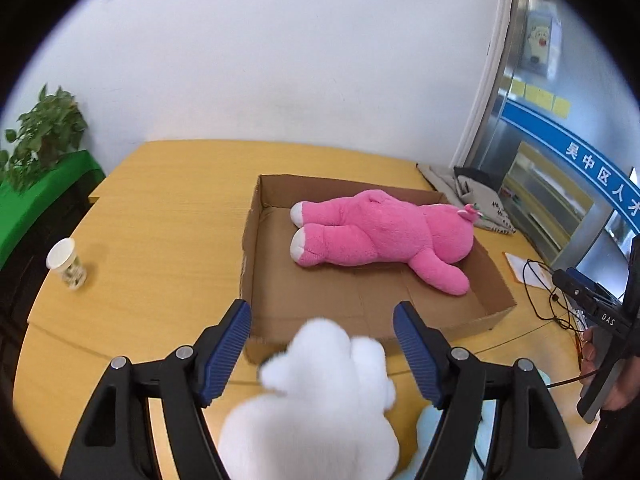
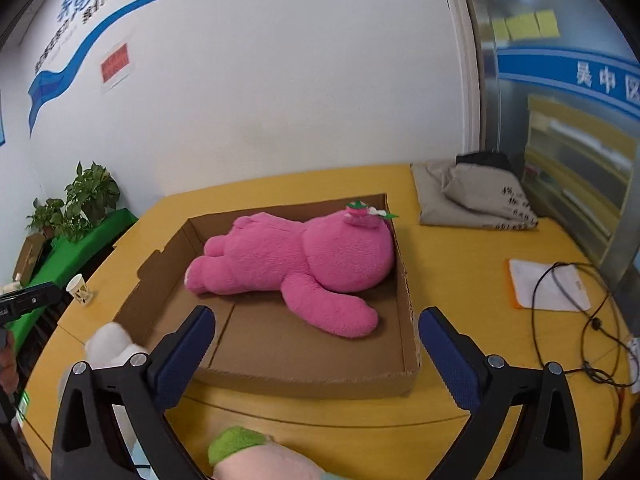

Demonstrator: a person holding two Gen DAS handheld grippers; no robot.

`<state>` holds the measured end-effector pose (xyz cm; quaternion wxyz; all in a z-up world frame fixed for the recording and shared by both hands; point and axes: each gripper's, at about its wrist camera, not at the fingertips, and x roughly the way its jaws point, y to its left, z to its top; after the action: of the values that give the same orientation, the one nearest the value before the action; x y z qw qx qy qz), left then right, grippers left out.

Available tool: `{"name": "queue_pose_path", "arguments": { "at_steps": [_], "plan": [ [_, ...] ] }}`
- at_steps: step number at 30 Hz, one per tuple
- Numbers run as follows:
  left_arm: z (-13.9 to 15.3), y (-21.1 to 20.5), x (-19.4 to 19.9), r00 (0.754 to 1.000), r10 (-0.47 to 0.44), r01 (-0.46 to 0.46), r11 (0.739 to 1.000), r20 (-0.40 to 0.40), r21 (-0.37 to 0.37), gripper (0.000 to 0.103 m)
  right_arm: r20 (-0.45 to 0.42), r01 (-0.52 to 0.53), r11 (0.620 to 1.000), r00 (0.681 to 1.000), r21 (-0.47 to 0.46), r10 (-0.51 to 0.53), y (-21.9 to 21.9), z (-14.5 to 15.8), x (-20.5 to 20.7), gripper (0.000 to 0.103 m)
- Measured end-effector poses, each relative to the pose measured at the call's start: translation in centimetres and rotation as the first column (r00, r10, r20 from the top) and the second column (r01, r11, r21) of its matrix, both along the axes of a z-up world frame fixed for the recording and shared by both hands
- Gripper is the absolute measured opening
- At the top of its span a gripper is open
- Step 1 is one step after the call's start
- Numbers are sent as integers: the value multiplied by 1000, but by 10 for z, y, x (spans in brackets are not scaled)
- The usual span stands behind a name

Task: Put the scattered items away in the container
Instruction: 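Close both grippers on the white panda plush and lift it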

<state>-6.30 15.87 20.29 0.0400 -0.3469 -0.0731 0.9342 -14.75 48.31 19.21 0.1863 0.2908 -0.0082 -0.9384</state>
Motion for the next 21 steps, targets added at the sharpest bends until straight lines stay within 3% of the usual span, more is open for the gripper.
{"name": "queue_pose_path", "arguments": {
  "at_steps": [4,10,21],
  "plan": [
    [2,15,34,999,22,-23,999,-25,-39,78,-51,-2,999,999,35,4,-16,16,37,103],
    [7,39,62,998,-27,27,1000,-65,6,78,-89,-18,988,996,154,32,-44,23,76,103],
    [-7,52,69,999,-16,17,1000,-39,23,78,-81,7,974,997,227,12,-49,13,89,103]
  ]
}}
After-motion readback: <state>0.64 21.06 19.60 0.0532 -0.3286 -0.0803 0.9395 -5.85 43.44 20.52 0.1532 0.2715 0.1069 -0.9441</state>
